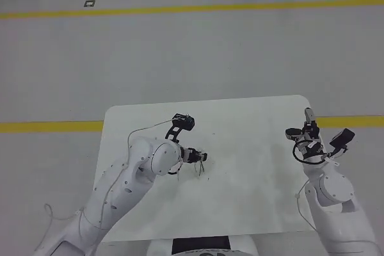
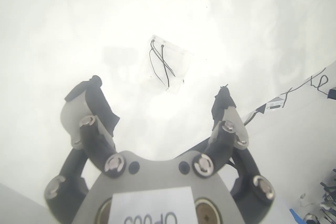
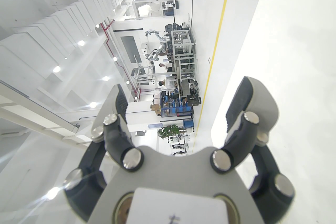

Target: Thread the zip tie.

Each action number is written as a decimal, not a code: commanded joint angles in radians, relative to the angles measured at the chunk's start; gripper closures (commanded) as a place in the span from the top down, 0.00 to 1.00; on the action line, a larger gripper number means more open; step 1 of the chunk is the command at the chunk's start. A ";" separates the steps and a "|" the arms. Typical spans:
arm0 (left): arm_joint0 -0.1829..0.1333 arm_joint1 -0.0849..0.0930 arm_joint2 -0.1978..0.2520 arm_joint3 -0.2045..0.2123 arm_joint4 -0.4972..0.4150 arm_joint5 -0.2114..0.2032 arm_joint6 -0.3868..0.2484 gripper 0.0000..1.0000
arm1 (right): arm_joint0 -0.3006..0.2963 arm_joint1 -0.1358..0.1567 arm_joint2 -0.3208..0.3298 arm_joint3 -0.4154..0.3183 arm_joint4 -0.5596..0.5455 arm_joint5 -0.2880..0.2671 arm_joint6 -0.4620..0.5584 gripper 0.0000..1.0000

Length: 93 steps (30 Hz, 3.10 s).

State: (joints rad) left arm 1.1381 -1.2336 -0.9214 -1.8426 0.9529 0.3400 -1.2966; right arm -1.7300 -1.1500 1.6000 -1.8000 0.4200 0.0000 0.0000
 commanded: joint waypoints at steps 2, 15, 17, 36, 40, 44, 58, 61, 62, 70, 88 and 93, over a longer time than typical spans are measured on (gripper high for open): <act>0.002 0.000 0.003 0.002 0.002 -0.004 0.004 1.00 | 0.000 0.000 0.000 0.000 0.000 0.000 0.000 1.00; -0.066 -0.093 0.138 0.168 0.155 0.000 0.004 1.00 | 0.000 0.000 0.000 0.000 0.000 0.000 0.000 1.00; -0.067 -0.114 0.139 0.188 0.167 0.000 0.001 1.00 | 0.000 0.000 0.000 0.000 0.000 0.000 0.000 1.00; -0.009 -0.156 0.098 0.235 0.217 0.000 0.094 1.00 | 0.000 0.000 0.000 0.000 0.000 0.000 0.000 1.00; 0.017 -0.198 0.064 0.239 0.258 0.000 0.102 1.00 | 0.000 0.000 0.000 0.000 0.000 0.000 0.000 1.00; 0.017 -0.198 0.064 0.239 0.258 0.000 0.102 1.00 | 0.000 0.000 0.000 0.000 0.000 0.000 0.000 1.00; 0.016 -0.205 0.078 0.267 0.243 0.000 0.103 1.00 | 0.000 0.000 0.000 0.000 0.000 0.000 0.000 1.00; 0.016 -0.205 0.078 0.267 0.243 0.000 0.103 1.00 | 0.000 0.000 0.000 0.000 0.000 0.000 0.000 1.00; 0.018 -0.205 0.083 0.265 0.242 -0.007 0.107 1.00 | 0.000 0.000 0.000 0.000 0.000 0.000 0.000 1.00; 0.050 -0.209 0.073 0.231 0.266 0.000 0.106 1.00 | 0.000 0.000 0.000 0.000 0.000 0.000 0.000 1.00; 0.061 -0.244 0.064 0.245 0.368 0.000 0.051 0.42 | 0.000 0.000 0.000 0.000 0.000 0.000 0.000 1.00; 0.045 -0.257 0.063 0.290 0.360 0.000 0.055 0.38 | 0.000 0.000 0.000 0.000 0.000 0.000 0.000 1.00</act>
State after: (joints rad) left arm 1.1870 -1.4886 -0.8583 -1.5634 1.3143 0.3400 -1.2431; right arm -1.7300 -1.1500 1.6000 -1.8000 0.4200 0.0000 0.0000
